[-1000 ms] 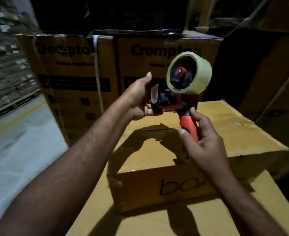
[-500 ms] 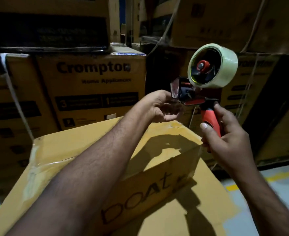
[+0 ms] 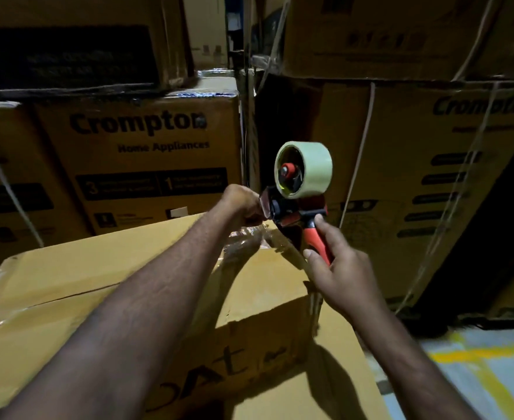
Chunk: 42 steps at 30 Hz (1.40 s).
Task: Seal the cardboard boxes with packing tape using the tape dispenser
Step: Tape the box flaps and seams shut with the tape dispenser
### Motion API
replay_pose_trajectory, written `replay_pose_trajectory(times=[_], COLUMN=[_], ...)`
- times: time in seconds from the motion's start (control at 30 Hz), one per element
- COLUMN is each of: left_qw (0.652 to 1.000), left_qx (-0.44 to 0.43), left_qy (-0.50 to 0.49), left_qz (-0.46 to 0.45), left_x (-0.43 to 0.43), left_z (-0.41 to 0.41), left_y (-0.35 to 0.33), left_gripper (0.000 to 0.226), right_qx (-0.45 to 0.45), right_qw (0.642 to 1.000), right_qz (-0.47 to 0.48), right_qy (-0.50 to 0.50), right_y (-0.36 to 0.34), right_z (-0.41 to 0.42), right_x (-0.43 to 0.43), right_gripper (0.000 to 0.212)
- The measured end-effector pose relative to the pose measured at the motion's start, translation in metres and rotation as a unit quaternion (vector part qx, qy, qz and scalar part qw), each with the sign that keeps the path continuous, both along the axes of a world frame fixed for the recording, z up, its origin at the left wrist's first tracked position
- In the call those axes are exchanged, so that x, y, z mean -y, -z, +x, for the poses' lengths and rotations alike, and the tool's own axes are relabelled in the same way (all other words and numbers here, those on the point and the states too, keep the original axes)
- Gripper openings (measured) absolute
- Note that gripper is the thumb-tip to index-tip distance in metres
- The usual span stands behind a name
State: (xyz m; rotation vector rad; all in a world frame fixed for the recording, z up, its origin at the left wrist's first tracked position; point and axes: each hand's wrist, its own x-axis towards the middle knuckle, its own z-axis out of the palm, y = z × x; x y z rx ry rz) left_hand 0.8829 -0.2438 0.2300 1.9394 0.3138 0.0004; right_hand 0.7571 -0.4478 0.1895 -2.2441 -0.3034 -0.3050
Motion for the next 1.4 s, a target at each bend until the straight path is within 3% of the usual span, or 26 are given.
replay_pose_trajectory(times=[0.13,0.3,0.5,0.8,1.07,1.3,1.4], left_qw=[0.997,0.989,0.987,0.991,0.981,0.955,0.953], left_qx=[0.018,0.081,0.066,0.048,0.026,-0.067,-0.077], left_qy=[-0.059,-0.097,-0.082,-0.112,-0.062,0.085,0.043], left_qz=[-0.038,0.081,0.124,0.057,0.182,0.277,0.292], left_x=[-0.008,-0.011,-0.028,-0.043,-0.048,-0.05,-0.063], left_z=[0.033,0.071,0.108,0.141,0.152,0.159,0.161], left_y=[0.018,0.018,0.028,0.052,0.062,0.057,0.067], left_gripper=[0.023,0.02,0.017,0.009,0.01,0.023,0.032], right_qx=[-0.024,-0.041,-0.06,-0.071,-0.076,-0.083,-0.095], right_qw=[1.0,0.998,0.997,0.996,0.996,0.995,0.993], right_qz=[-0.018,-0.004,0.012,0.003,-0.027,-0.055,-0.066], right_qy=[0.003,0.04,0.04,0.045,0.041,0.025,0.022], right_y=[0.001,0.003,0.015,0.016,0.014,0.008,0.001], right_z=[0.024,0.049,0.064,0.088,0.089,0.09,0.096], right_x=[-0.008,-0.018,-0.025,-0.036,-0.04,-0.041,-0.039], right_gripper=[0.064,0.062,0.063,0.062,0.062,0.063,0.063])
